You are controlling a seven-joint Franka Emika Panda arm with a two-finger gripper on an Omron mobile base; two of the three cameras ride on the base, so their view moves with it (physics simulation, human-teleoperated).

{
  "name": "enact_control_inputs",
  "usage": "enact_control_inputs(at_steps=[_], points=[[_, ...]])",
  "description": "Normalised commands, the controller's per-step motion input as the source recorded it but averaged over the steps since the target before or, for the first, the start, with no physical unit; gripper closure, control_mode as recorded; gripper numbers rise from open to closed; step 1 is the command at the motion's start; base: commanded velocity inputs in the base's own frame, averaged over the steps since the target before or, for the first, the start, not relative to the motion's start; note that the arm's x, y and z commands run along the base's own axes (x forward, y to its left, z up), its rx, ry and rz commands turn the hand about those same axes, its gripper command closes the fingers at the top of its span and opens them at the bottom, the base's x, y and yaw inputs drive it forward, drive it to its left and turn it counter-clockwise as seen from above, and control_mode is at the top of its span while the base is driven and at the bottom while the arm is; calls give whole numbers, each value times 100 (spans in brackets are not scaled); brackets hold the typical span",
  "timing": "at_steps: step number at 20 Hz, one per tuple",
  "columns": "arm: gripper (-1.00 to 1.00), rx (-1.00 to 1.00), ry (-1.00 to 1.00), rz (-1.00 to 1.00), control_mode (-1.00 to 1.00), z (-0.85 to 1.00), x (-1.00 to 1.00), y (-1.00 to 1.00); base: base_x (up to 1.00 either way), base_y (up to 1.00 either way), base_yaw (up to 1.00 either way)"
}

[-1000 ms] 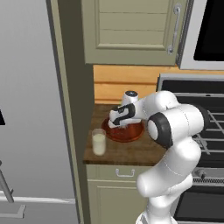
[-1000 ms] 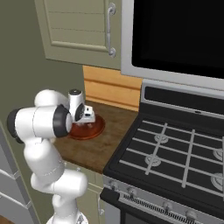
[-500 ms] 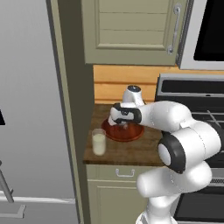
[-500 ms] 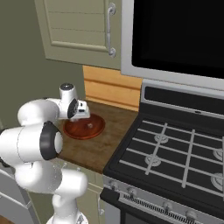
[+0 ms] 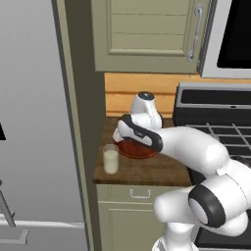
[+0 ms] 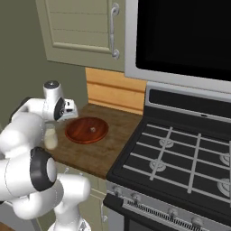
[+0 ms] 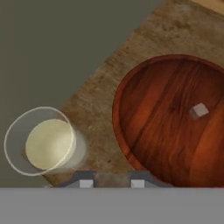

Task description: Grab a lemon wedge from the fridge and one ice cube from the ice bowl, and put them in the glass of lemonade.

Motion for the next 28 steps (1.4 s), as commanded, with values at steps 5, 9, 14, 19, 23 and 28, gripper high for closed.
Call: enact_control_inputs(at_steps=[5,9,14,19,23,28], points=[[100,0,0,8,-100,12,-2,57,0,0,0],[100,0,0,0,-100,0,0,47,0,0,0],[100,0,0,0,-100,-14,1,24,0,0,0],[100,-1,0,0,-100,-32,11,1,0,0,0],[100,0,0,0,-100,-19,3,5,0,0,0],[100,-2,0,0,-100,-10,3,18,0,0,0]])
